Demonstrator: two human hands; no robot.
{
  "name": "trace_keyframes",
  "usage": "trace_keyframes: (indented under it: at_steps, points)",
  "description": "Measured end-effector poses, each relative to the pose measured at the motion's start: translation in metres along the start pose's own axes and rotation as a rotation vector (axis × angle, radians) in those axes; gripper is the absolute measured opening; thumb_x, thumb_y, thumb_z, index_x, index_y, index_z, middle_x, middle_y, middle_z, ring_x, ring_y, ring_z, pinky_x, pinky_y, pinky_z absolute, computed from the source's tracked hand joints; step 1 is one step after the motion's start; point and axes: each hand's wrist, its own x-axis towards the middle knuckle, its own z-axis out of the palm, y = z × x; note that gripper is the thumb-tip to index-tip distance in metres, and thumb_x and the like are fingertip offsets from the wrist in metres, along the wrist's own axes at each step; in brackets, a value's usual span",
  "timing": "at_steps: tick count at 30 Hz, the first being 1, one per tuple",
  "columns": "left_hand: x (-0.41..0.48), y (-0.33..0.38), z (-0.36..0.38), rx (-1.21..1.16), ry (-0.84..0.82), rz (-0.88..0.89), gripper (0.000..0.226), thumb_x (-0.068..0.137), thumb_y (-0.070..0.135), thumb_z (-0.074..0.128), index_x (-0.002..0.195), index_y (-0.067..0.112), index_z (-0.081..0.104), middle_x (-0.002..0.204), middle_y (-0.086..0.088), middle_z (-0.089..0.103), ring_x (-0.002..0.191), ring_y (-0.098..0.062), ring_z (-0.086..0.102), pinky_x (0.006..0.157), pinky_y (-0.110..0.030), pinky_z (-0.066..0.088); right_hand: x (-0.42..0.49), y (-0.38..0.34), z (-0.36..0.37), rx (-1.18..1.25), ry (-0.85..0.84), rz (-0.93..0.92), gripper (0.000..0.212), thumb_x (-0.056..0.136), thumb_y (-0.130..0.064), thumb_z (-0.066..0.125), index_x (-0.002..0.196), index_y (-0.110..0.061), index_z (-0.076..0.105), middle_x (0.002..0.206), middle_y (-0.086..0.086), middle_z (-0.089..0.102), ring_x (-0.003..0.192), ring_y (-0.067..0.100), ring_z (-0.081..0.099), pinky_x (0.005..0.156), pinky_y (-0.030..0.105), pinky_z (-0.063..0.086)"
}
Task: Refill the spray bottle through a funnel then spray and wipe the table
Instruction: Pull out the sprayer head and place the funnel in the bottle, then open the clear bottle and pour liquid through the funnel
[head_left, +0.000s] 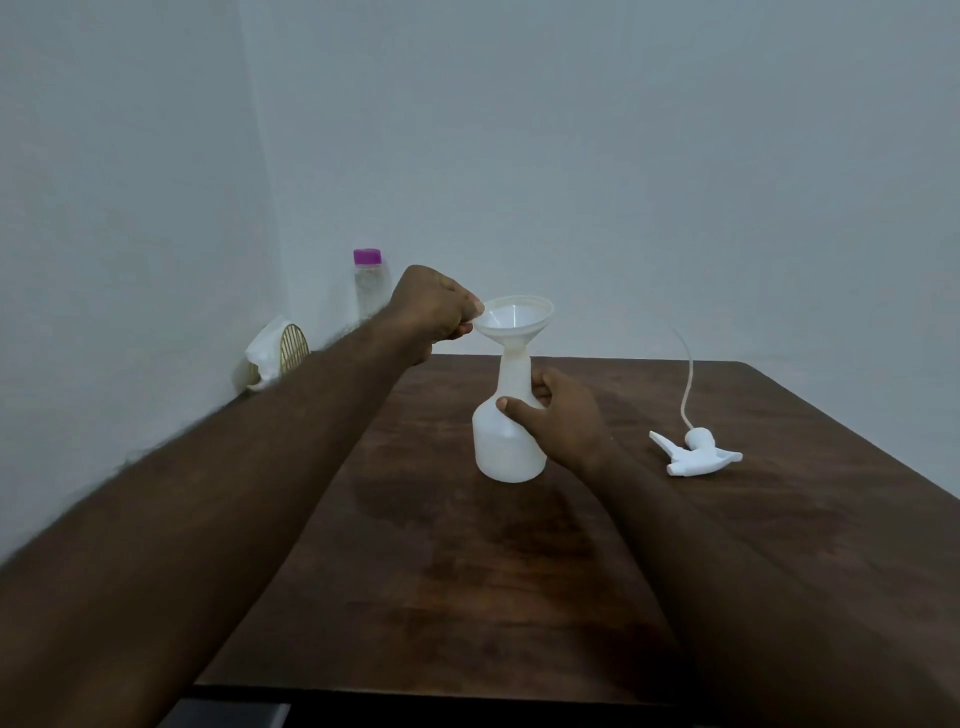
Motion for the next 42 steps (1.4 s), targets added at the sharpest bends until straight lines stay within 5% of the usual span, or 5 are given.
trace_keyframes:
  at_steps: [15, 24, 31, 37, 42]
  points:
    - [0.011, -0.005, 0.014, -0.117, -0.049, 0.023, 0.025, 0.089, 0.022, 0.069, 0.091, -0.002, 0.068, 0.086, -0.013, 0.064, 0.063, -0.017, 0.061, 0.071, -0.029, 0.06, -0.004, 0.003, -0.006, -0.037, -0.02, 0.025, 0.046, 0.094, -0.036, 0.063, 0.133, -0.014, 0.052, 0.133, 0.003, 0.06, 0.118, 0.02, 0.058, 0.091, 0.03, 0.045]
    - [0.007, -0.018, 0.005, -0.1, 0.011, 0.005, 0.04, 0.093, 0.046, 0.056, 0.096, 0.007, 0.065, 0.087, -0.009, 0.069, 0.078, -0.019, 0.069, 0.066, -0.025, 0.058, -0.009, 0.012, -0.003, -0.03, 0.031, 0.05, 0.053, 0.092, -0.046, 0.062, 0.134, -0.015, 0.055, 0.134, 0.003, 0.06, 0.119, 0.021, 0.058, 0.093, 0.033, 0.046]
    - [0.004, -0.075, -0.009, -0.014, 0.097, 0.017, 0.037, 0.094, 0.045, 0.055, 0.085, 0.01, 0.066, 0.079, -0.009, 0.069, 0.067, -0.017, 0.065, 0.064, -0.028, 0.056, -0.027, 0.0, -0.016, 0.265, 0.557, 0.03, 0.02, 0.094, -0.023, 0.059, 0.076, -0.013, 0.06, 0.068, -0.008, 0.06, 0.065, 0.007, 0.056, 0.066, 0.032, 0.046]
    - [-0.005, -0.127, -0.02, 0.055, 0.023, -0.007, 0.038, 0.093, 0.035, 0.059, 0.087, -0.001, 0.068, 0.079, -0.014, 0.07, 0.07, -0.021, 0.066, 0.069, -0.036, 0.058, -0.055, -0.048, 0.007, 0.19, 0.187, -0.149, 0.036, 0.095, -0.042, 0.059, 0.073, -0.013, 0.061, 0.07, 0.004, 0.068, 0.067, 0.021, 0.067, 0.066, 0.036, 0.053]
    - [-0.005, -0.151, -0.039, 0.063, -0.041, -0.052, 0.019, 0.094, 0.026, 0.06, 0.082, 0.012, 0.065, 0.082, -0.015, 0.071, 0.08, -0.026, 0.07, 0.075, -0.037, 0.059, -0.041, -0.076, 0.057, 0.122, -0.038, -0.212, 0.017, 0.097, -0.027, 0.059, 0.085, -0.017, 0.066, 0.079, 0.0, 0.07, 0.073, 0.015, 0.067, 0.066, 0.029, 0.056]
